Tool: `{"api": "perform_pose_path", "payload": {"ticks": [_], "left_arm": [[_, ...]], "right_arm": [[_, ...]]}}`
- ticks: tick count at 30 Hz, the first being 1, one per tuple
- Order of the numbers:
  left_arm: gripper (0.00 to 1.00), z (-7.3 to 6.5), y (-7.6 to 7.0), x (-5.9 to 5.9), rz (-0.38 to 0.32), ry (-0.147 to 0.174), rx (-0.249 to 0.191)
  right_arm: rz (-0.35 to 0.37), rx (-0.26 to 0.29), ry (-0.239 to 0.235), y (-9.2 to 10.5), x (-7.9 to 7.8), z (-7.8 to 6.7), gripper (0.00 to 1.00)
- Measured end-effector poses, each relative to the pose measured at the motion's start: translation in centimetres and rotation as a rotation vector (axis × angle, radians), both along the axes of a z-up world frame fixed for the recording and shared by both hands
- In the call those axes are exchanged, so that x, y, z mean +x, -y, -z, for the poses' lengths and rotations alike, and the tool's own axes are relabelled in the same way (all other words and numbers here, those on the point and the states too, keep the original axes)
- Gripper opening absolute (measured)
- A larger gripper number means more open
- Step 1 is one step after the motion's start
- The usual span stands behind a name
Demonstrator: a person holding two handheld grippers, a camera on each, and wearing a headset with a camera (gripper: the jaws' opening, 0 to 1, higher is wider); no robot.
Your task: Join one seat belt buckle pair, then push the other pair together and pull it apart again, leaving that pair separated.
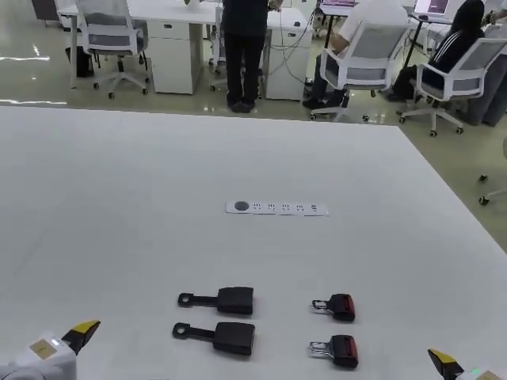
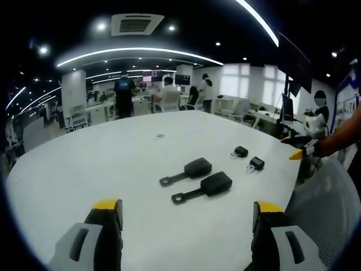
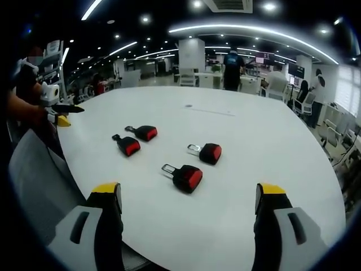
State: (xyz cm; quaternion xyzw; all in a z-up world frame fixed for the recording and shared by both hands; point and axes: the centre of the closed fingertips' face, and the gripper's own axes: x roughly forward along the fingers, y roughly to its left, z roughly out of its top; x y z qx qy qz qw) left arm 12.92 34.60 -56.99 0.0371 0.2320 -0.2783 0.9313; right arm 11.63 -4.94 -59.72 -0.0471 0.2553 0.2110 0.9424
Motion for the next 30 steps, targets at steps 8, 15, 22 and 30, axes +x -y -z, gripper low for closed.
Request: {"api": "perform_pose_path", "payload": {"ticks": [8, 15, 22, 30], "left_arm": [[0.98, -0.09, 0.32, -0.14, -0.008, 0.0, -0.001], [0.98, -0.3, 0.6, -0.12, -0.009, -0.003, 0.003], [0.98, -0.12, 0.37, 0.12, -0.012, -0.003, 0.007], [0.98, 0.35, 0.18, 0.27, -0.011, -0.007, 0.009]], "right_arm": [[-0.006, -0.002, -0.004, -0.18, -0.19, -0.38, 1.0], [-0.009, -0.001, -0.001, -0.16, -0.02, -0.59, 1.0], [-0.017, -0.001, 0.0, 0.0, 0.36, -0.57, 1.0], [-0.022, 0.002, -0.008, -0.09, 0.5, -0.07, 1.0]]}}
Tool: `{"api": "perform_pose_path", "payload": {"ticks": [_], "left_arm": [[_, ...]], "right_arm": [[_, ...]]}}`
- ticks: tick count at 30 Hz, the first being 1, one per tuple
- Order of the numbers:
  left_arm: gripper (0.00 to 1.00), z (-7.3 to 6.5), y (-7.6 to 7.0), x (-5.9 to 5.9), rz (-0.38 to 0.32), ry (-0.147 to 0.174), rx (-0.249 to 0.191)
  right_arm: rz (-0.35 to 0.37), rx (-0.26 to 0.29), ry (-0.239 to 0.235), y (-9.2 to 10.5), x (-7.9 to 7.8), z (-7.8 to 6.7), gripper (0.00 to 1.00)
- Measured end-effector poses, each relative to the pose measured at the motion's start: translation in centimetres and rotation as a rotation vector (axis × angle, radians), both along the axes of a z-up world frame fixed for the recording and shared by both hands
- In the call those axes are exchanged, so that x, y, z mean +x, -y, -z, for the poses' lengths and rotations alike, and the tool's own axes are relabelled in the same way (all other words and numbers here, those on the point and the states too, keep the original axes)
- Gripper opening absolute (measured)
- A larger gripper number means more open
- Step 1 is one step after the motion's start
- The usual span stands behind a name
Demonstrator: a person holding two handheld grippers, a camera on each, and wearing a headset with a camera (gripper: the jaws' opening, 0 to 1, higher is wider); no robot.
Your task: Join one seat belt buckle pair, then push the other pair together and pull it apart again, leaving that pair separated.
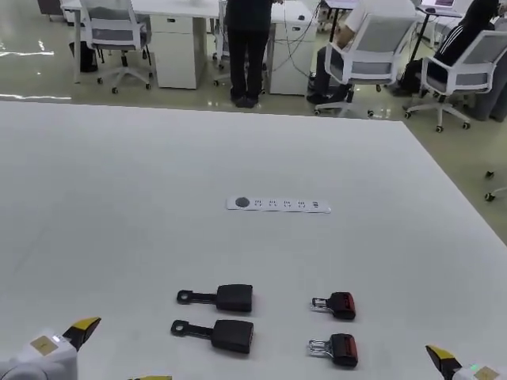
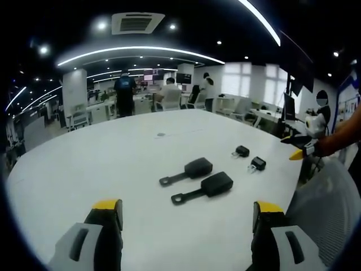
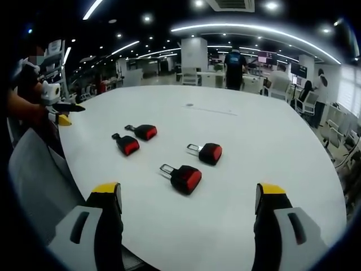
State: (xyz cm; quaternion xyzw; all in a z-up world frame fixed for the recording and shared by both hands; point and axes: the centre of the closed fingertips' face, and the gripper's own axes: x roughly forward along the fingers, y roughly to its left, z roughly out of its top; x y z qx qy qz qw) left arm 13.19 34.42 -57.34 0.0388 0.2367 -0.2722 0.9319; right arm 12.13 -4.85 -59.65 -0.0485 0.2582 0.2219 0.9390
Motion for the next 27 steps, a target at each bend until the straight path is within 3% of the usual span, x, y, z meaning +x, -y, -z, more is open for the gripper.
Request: {"api": "perform_pose_path", "payload": {"ticks": [19, 21, 27], "left_arm": [[0.98, -0.9, 0.8, -0.5, 0.004, -0.009, 0.01], [0.98, -0.1, 0.1, -0.2, 0.004, -0.01, 0.01], [0.98, 0.1, 0.0, 0.1, 0.009, -0.01, 0.012]], "right_arm": [[-0.018, -0.008, -0.01, -0.5, -0.3, 0.1, 1.0], [-0.019, -0.009, -0.01, -0.4, -0.3, 0.1, 1.0], [-0.021, -0.007, -0.014, -0.3, -0.3, 0.2, 1.0]]}}
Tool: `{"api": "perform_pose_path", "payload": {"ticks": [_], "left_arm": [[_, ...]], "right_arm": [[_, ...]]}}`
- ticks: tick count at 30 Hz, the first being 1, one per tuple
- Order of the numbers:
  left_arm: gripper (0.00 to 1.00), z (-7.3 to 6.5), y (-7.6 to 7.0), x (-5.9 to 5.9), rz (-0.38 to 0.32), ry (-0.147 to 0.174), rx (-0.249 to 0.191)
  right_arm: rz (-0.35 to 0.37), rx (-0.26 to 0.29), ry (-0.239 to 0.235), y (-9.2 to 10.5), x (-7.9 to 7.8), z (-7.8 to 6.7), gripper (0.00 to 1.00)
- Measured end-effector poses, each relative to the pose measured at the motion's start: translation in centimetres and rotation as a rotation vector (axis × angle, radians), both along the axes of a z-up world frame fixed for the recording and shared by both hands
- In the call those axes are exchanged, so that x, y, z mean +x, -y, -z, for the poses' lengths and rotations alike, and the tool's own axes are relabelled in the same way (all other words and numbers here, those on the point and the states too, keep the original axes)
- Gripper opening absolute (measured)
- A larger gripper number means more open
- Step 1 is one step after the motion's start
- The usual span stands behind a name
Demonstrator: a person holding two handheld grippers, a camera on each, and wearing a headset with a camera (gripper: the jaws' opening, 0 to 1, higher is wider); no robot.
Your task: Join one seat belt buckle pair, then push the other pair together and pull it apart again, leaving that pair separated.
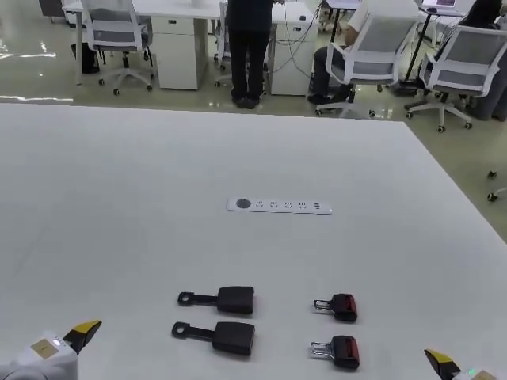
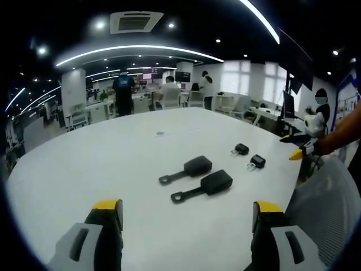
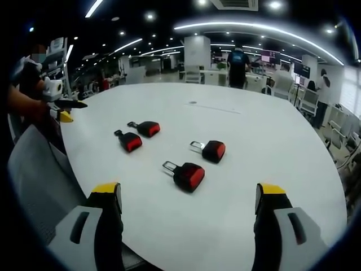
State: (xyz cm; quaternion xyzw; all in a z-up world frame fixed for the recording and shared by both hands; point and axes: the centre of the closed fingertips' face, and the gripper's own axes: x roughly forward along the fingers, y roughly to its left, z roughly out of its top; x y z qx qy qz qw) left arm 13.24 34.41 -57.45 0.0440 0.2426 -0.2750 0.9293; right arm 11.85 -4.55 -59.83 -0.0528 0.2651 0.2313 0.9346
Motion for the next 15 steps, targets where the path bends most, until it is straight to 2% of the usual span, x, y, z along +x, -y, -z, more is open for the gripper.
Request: {"api": "perform_pose_path", "payload": {"ticks": [10, 12, 14, 15], "left_arm": [[0.98, -0.6, 0.9, -0.2, 0.005, -0.002, 0.002], [0.98, -0.5, 0.9, -0.2, 0.006, -0.003, 0.001], [0.98, 0.4, 0.2, 0.2, 0.008, -0.005, 0.003], [0.98, 0.2, 0.4, 0.1, 0.009, -0.006, 0.004]], "right_arm": [[-0.007, -0.002, -0.002, 0.1, 0.2, 0.4, 1.0], [-0.01, -0.005, -0.003, 0.0, 0.2, 0.5, 1.0], [-0.011, -0.005, -0.002, 0.1, 0.4, 0.5, 1.0], [-0.012, -0.004, -0.002, 0.1, 0.4, 0.5, 1.0]]}}
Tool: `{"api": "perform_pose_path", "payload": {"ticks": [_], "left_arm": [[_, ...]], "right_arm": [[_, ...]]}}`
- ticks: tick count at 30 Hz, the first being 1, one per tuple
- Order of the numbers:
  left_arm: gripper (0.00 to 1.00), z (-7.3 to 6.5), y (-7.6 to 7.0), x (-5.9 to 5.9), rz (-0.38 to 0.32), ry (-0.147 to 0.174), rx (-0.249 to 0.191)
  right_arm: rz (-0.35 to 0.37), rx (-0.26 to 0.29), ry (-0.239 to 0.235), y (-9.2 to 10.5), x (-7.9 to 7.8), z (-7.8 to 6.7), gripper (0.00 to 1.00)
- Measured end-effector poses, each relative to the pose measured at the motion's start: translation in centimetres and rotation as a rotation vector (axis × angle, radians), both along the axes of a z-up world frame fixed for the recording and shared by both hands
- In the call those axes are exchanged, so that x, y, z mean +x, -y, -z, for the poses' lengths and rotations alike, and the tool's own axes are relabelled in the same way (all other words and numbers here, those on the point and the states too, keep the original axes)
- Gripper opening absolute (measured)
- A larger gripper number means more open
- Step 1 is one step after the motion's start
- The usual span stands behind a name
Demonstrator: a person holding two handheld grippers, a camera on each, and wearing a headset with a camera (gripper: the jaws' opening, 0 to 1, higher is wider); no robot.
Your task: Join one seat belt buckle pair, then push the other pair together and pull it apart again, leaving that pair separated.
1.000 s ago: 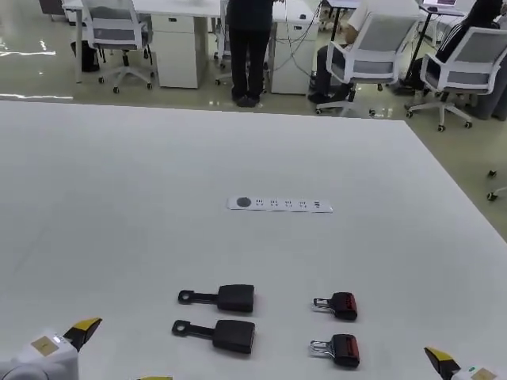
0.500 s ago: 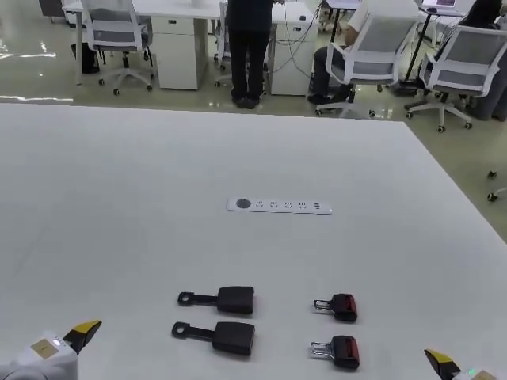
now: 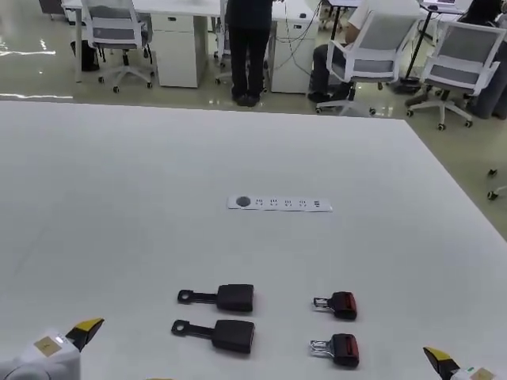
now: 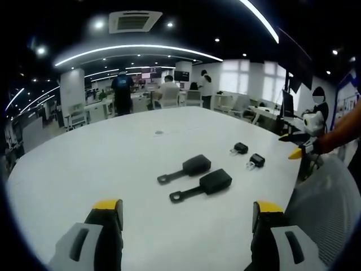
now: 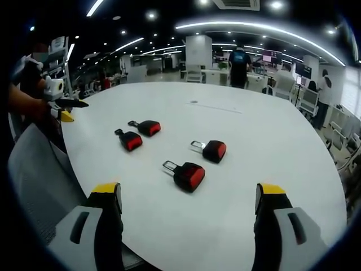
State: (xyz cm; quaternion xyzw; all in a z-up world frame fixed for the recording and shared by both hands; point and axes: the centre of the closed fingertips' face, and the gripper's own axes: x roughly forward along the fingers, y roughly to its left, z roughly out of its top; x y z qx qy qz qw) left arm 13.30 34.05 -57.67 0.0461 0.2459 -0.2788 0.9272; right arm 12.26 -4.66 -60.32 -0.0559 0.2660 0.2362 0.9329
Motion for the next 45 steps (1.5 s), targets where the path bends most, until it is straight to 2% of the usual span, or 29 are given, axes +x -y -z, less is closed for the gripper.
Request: {"api": "perform_pose_path", "payload": {"ticks": [3, 5, 7, 11, 15, 19, 21, 27, 35, 43, 45], "left_arm": [[0.98, -0.3, 0.3, 0.0, 0.0, 0.0, -0.001], [0.98, 0.1, -0.1, 0.2, 0.001, -0.003, 0.0], [0.98, -0.6, 0.8, -0.2, 0.006, -0.004, 0.0], [0.98, 0.3, 0.3, 0.3, 0.011, -0.008, 0.001], [0.98, 0.0, 0.9, 0.2, 0.022, -0.012, 0.002], [0.98, 0.7, 0.9, 0.5, 0.034, -0.016, 0.008], [0.98, 0.1, 1.6, 0.4, 0.042, -0.017, 0.015], [0.98, 0.9, 1.2, 1.1, 0.057, -0.013, 0.022], [0.98, 1.0, 2.3, 1.4, 0.082, -0.025, 0.033], [0.98, 1.5, 2.5, 1.7, 0.124, -0.034, 0.059], [0.98, 1.3, 3.0, 1.8, 0.133, -0.037, 0.062]], "right_arm": [[-0.007, -0.006, 0.0, -0.1, 0.1, 0.0, 1.0], [-0.012, -0.007, -0.001, -0.2, 0.1, 0.0, 1.0], [-0.015, -0.008, -0.001, -0.2, 0.2, 0.1, 1.0], [-0.018, -0.006, -0.004, -0.4, 0.2, 0.2, 1.0], [-0.019, -0.005, -0.004, -0.4, 0.3, 0.2, 1.0], [-0.024, -0.008, -0.008, -0.3, 0.3, 0.4, 1.0], [-0.028, -0.014, -0.014, -0.4, 0.4, 0.6, 1.0], [-0.031, -0.017, -0.008, -0.3, 1.1, 0.6, 0.99], [-0.04, -0.015, -0.017, -0.8, 1.4, 1.2, 0.99], [-0.066, -0.013, -0.03, -1.3, 1.7, 1.8, 0.99], [-0.076, -0.015, -0.031, -1.4, 1.9, 1.9, 0.99]]}}
